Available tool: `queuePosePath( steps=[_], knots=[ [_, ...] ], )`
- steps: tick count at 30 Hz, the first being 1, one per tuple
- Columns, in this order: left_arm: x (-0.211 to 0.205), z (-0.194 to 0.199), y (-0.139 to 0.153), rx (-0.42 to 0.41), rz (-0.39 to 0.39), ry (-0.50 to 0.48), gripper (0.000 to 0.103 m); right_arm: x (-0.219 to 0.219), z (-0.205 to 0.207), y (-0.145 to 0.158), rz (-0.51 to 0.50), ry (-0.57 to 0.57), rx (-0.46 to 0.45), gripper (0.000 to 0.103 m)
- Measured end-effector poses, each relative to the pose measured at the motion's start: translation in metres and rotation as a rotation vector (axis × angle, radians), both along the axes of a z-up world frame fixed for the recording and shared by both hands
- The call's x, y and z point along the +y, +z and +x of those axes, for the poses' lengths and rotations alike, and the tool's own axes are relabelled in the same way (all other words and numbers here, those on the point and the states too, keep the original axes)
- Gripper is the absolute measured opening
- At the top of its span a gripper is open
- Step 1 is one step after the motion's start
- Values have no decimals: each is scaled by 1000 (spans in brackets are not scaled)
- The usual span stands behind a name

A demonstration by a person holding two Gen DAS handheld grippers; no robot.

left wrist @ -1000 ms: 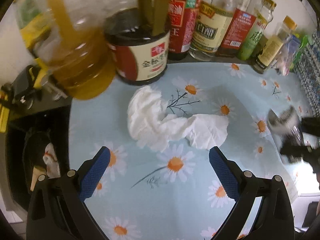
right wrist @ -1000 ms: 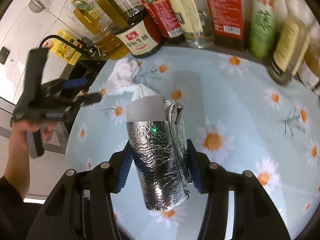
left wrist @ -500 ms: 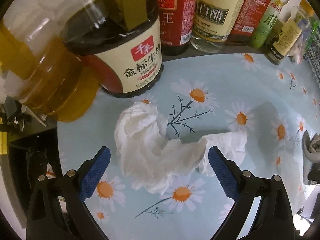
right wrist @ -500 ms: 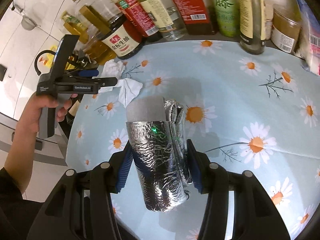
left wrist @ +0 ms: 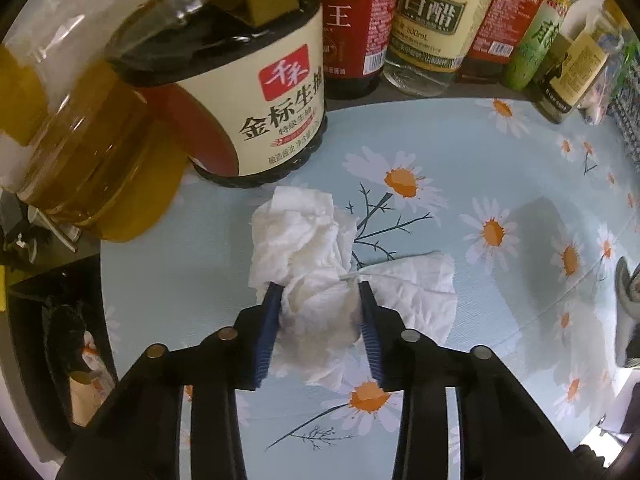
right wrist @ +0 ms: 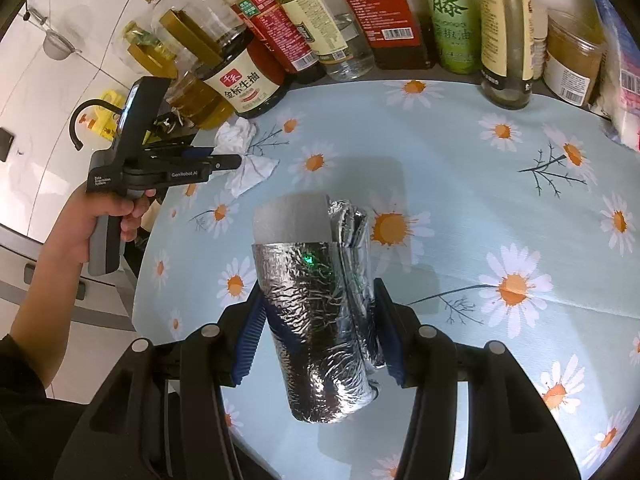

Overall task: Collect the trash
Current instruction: 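Close the left tool on the crumpled white tissue while the right tool holds the foil roll, then carry the white tissue and foil roll over the trash bin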

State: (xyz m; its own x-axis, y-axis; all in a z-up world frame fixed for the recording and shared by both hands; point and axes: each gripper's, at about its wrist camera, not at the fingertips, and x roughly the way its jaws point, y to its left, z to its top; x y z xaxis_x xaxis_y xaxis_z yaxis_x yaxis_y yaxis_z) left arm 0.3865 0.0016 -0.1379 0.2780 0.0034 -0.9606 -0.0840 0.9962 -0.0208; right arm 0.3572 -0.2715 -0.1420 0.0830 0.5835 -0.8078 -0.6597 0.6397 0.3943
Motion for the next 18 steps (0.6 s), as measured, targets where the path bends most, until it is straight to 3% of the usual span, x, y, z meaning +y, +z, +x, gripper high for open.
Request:
queuePosePath(
  steps=[13,18],
  knots=[
    [7,-17,19,-30,-38,12,31,4,-1,-5,-27,-13,15,52],
    [12,-41,34,-49,-56,24,31,14,-6,-5,-43,2,20,52]
  ],
)
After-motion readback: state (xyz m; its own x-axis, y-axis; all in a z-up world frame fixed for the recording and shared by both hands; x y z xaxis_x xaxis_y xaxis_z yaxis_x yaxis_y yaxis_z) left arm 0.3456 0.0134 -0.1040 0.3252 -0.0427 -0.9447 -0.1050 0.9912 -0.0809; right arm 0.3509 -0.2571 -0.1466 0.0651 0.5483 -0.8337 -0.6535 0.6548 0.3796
